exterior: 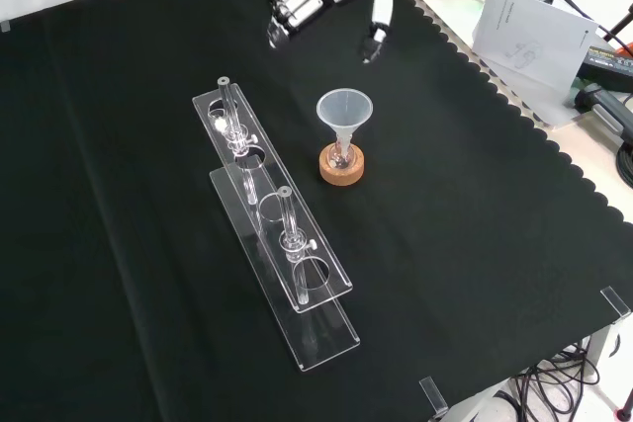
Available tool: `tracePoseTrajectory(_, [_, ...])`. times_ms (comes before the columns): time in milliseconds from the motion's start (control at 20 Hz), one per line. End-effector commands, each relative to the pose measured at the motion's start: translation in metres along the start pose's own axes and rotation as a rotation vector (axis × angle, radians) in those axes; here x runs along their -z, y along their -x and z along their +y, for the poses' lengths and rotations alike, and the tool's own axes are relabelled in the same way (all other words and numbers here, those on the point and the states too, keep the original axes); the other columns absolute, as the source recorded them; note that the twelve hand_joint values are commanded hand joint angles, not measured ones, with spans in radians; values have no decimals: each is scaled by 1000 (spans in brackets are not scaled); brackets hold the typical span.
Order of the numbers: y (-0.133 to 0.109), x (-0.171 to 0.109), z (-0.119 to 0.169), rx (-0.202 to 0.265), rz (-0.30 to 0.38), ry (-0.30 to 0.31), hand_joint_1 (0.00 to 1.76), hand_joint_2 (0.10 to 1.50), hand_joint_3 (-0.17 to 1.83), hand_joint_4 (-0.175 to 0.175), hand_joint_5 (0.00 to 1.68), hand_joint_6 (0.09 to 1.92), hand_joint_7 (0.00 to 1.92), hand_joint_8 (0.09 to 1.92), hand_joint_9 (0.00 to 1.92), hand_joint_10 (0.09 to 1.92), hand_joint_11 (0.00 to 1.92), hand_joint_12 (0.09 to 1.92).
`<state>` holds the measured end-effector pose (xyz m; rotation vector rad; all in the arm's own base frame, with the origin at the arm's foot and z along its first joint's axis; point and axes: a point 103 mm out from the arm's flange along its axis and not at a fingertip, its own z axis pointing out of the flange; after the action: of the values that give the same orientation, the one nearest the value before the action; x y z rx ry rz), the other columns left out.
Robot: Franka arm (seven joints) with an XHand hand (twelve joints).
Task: Pick up the weighing funnel.
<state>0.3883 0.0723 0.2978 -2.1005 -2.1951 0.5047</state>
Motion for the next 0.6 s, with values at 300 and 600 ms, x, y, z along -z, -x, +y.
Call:
tracePoseTrajectory(300, [52,3,8,-15,75,45,548,715,305,-37,260,87,71,599,320,699,196,1400])
tracePoseTrajectory(600, [78,-3,36,-22,79,21,707,717,358,-37,361,87,193,634,462,634,284,1362])
